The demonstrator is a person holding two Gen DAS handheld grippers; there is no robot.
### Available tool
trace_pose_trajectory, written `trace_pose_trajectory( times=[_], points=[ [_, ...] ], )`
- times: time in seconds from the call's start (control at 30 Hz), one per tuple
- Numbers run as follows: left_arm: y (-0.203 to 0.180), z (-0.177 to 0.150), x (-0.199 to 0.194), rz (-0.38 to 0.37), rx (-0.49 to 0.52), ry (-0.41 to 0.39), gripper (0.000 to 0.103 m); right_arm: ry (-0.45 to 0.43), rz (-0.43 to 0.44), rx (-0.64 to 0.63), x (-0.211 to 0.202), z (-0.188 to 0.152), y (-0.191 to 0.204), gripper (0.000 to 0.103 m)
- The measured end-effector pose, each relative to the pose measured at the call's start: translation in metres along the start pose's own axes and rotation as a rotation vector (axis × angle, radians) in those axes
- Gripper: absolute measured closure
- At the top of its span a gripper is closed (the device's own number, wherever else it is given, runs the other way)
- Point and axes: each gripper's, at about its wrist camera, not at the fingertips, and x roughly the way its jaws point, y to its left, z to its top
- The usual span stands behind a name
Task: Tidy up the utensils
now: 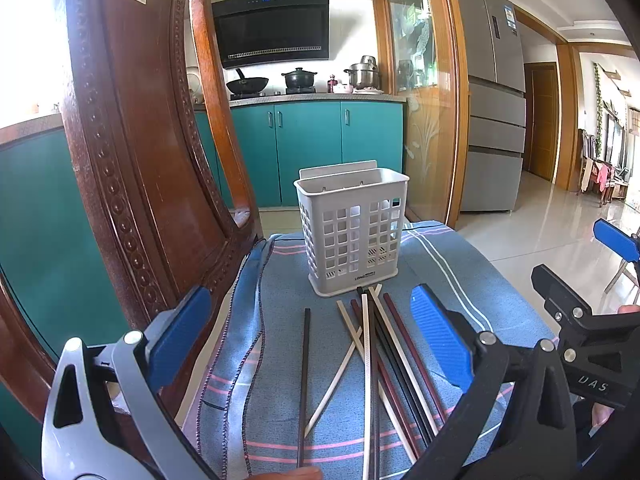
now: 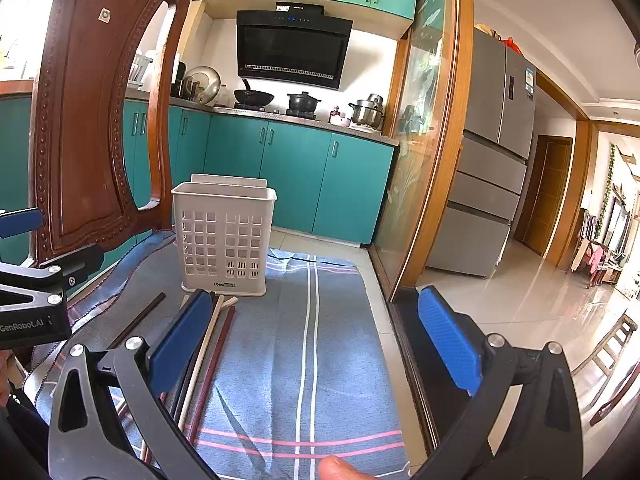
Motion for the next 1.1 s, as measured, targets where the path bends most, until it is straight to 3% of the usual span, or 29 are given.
trace_pose_trajectory(
  times=[1.1],
  points=[
    [-0.0009, -0.0002, 0.0001, 0.003, 0.003, -0.001, 0.003, -0.015, 0.001, -0.004, -0.0066, 0.0026, -0.0025, 0.002]
  ],
)
